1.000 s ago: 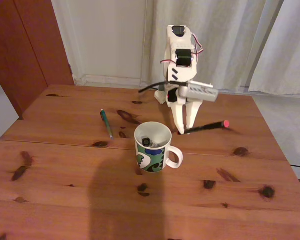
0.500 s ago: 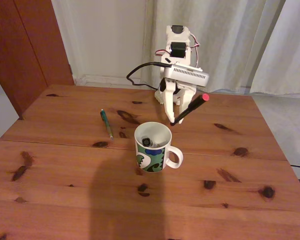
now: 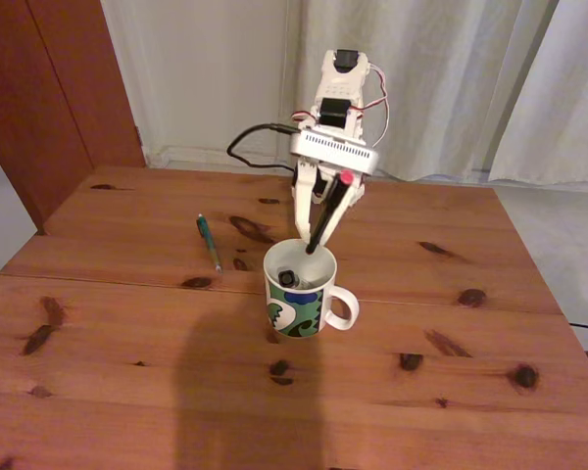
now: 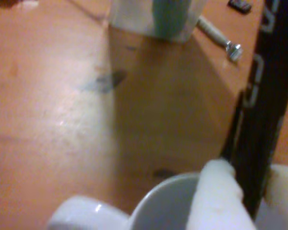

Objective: Clean up the desk and place the pens and markers into the cup

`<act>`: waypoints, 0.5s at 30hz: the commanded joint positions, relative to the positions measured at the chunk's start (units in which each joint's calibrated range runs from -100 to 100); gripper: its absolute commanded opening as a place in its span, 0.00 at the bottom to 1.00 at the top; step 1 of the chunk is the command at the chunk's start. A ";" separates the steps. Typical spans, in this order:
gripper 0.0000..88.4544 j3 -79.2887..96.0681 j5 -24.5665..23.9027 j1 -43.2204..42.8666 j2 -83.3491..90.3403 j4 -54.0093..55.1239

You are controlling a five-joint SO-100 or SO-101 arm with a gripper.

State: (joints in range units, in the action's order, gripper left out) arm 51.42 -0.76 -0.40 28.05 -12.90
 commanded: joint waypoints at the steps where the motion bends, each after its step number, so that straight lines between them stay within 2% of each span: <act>1: 0.01 0.97 -0.24 0.52 1.95 1.59; 15: 0.01 1.96 -0.24 2.05 -2.61 1.67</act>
State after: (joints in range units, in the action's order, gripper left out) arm 54.56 -0.76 1.36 25.59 -12.57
